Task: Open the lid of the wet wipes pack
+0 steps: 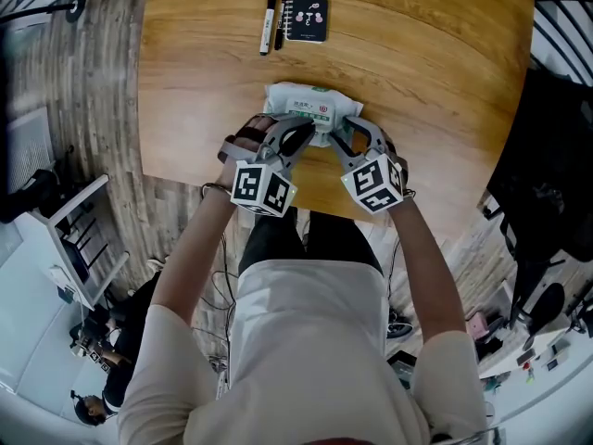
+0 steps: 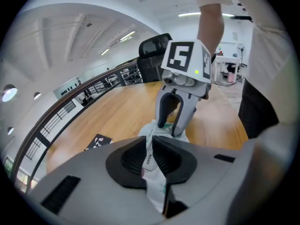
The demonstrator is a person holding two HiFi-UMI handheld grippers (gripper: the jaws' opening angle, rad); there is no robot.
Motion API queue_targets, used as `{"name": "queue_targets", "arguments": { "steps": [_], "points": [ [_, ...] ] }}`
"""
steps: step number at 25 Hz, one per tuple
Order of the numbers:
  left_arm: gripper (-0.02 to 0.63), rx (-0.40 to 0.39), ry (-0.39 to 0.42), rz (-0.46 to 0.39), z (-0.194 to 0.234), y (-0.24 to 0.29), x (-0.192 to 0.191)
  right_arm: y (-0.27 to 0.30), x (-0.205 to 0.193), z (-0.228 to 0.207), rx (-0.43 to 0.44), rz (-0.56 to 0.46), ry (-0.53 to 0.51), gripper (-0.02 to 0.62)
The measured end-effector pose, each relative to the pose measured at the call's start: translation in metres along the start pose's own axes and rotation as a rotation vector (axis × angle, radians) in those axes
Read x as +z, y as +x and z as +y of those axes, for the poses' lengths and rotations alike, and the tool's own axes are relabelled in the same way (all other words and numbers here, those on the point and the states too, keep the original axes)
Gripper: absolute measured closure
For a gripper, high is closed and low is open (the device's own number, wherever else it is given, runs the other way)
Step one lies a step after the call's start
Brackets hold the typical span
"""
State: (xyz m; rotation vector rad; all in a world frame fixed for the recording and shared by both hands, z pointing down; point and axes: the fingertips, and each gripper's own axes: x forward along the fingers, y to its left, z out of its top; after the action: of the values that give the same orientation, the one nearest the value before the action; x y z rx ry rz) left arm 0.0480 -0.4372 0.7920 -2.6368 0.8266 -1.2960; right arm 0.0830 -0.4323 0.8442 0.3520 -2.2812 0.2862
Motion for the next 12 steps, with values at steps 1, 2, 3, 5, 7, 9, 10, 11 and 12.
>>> {"name": "queue_targets", "arguments": {
  "steps": [1, 2, 3, 5, 7, 9, 10, 11, 12],
  "points": [
    [0.572, 0.01, -0.003, 0.0, 0.006, 0.0, 0.002, 0.0, 0.0, 0.0, 0.001, 0.0, 0.0, 0.44],
    [0.569, 0.017, 0.001, 0.002, 0.012, 0.001, 0.004, 0.0, 0.0, 0.0, 0.002, -0.001, 0.001, 0.44],
    [0.565, 0.023, 0.008, 0.005, 0.017, 0.001, 0.005, 0.0, 0.0, 0.0, 0.002, -0.001, 0.001, 0.44],
    [0.557, 0.031, 0.022, 0.012, 0.026, 0.003, 0.007, -0.001, 0.0, 0.0, 0.003, -0.001, 0.002, 0.44],
    [0.541, 0.039, 0.029, 0.027, 0.034, 0.006, 0.004, -0.001, 0.0, 0.001, 0.007, -0.001, 0.004, 0.44],
    [0.52, 0.057, 0.024, 0.054, 0.041, 0.009, -0.003, 0.0, 0.0, 0.001, 0.01, -0.002, 0.004, 0.44],
    [0.517, 0.072, 0.016, 0.067, 0.046, 0.01, -0.007, 0.0, 0.0, 0.001, 0.011, -0.002, 0.004, 0.44],
    [0.512, 0.088, 0.003, 0.08, 0.051, 0.011, -0.012, 0.0, 0.0, 0.0, 0.011, -0.003, 0.005, 0.44],
    [0.5, 0.103, -0.014, 0.093, 0.055, 0.012, -0.016, 0.0, 0.0, 0.0, 0.011, -0.005, 0.005, 0.44]
  ]
}}
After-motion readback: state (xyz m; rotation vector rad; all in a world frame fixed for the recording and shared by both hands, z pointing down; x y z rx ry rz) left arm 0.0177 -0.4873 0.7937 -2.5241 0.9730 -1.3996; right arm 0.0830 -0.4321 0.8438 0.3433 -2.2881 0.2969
